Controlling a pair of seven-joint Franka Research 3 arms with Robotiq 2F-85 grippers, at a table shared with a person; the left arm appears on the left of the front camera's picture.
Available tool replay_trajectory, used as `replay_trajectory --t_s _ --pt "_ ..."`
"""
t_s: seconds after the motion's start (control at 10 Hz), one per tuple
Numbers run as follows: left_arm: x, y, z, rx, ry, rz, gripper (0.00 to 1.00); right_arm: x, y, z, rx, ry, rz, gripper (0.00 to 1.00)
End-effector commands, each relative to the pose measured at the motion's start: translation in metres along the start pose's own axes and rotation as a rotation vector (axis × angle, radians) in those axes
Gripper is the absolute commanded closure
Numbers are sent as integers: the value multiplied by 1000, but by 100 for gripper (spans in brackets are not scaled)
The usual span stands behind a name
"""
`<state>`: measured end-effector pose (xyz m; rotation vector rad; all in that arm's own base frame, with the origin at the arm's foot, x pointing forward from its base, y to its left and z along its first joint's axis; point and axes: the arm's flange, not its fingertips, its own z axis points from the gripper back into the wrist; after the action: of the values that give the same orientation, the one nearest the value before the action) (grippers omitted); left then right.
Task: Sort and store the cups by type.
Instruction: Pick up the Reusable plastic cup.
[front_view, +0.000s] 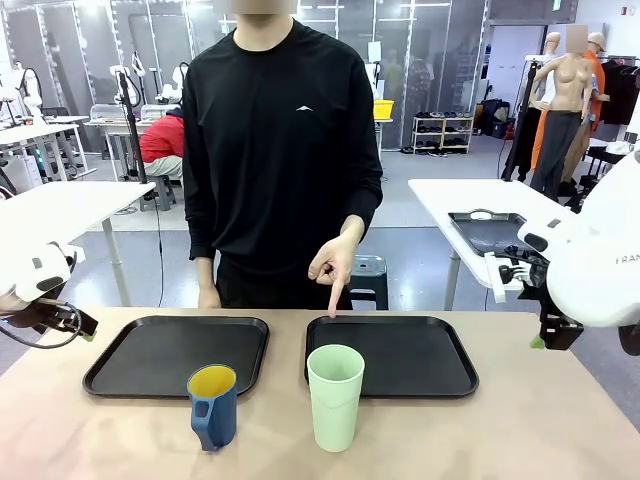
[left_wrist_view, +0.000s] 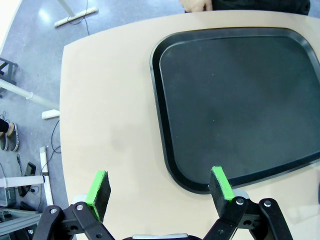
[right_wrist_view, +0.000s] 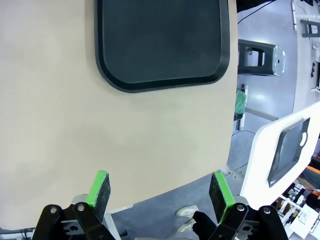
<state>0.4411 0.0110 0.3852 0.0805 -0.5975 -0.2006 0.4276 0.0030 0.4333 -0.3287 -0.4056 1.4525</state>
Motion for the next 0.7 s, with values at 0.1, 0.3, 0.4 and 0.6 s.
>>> replay_trajectory --t_s 0.1,0.3,0.4,0.6 --pt "-1 2 -1 1 1 4 0 0 0 0 0 0 0 0" --pt "-1 2 -1 1 1 4 0 -15 24 -29 143 0 57 0" --pt "-1 2 -1 1 1 4 0 -24 38 -34 151 -13 46 0" --pt "-1 2 -1 1 1 4 0 -31 65 -46 199 -77 44 0"
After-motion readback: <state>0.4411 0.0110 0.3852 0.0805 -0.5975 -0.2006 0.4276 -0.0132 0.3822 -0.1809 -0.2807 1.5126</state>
